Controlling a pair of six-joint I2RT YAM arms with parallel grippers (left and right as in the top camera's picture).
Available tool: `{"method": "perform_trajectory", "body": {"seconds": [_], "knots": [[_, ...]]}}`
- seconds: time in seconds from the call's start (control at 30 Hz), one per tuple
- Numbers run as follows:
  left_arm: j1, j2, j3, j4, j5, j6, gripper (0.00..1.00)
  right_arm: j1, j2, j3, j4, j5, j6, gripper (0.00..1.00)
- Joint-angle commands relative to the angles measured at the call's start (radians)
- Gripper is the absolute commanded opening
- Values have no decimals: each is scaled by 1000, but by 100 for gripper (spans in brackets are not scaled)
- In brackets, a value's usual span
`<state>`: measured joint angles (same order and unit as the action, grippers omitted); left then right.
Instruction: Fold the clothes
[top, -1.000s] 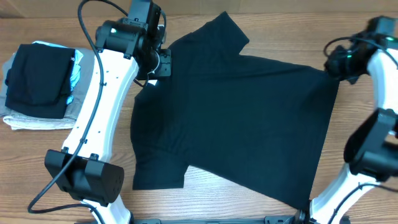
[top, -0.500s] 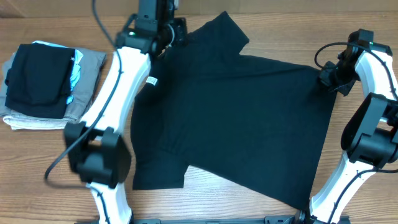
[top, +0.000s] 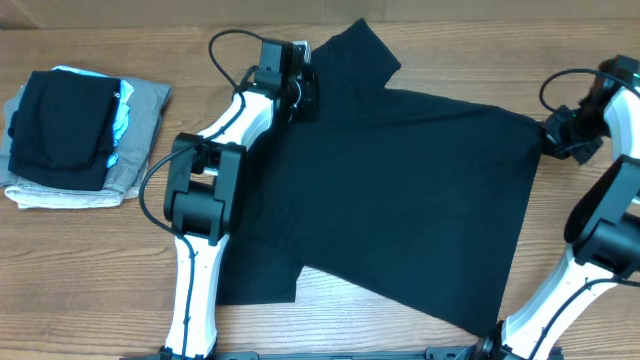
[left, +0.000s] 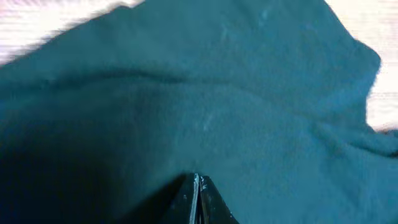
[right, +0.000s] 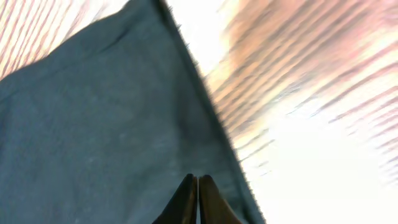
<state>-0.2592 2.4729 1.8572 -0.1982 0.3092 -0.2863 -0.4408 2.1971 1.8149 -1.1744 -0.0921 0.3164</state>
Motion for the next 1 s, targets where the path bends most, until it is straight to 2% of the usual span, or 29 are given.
{"method": "perform_trajectory", "body": {"seconds": [0.0,0.27,0.6,0.83,0.9,0.97], "knots": [[18,34,5,21,-54,-7,4,-21,-3,22,0,38,10,9],[75,42,4,-76,-259,-52,4,-23,-2,-3,6,43,10,12],[192,42,4,-189,-246,-96,4,10,-1,-3,6,42,10,16],[252,24,6,-196,-116,-96,4,55,-1,-3,3,39,9,17],[261,2,16,-196,-89,-95,8,67,-1,-3,2,39,10,20],[264,-35,28,-195,-77,-87,19,76,-1,-1,2,39,10,22]]}}
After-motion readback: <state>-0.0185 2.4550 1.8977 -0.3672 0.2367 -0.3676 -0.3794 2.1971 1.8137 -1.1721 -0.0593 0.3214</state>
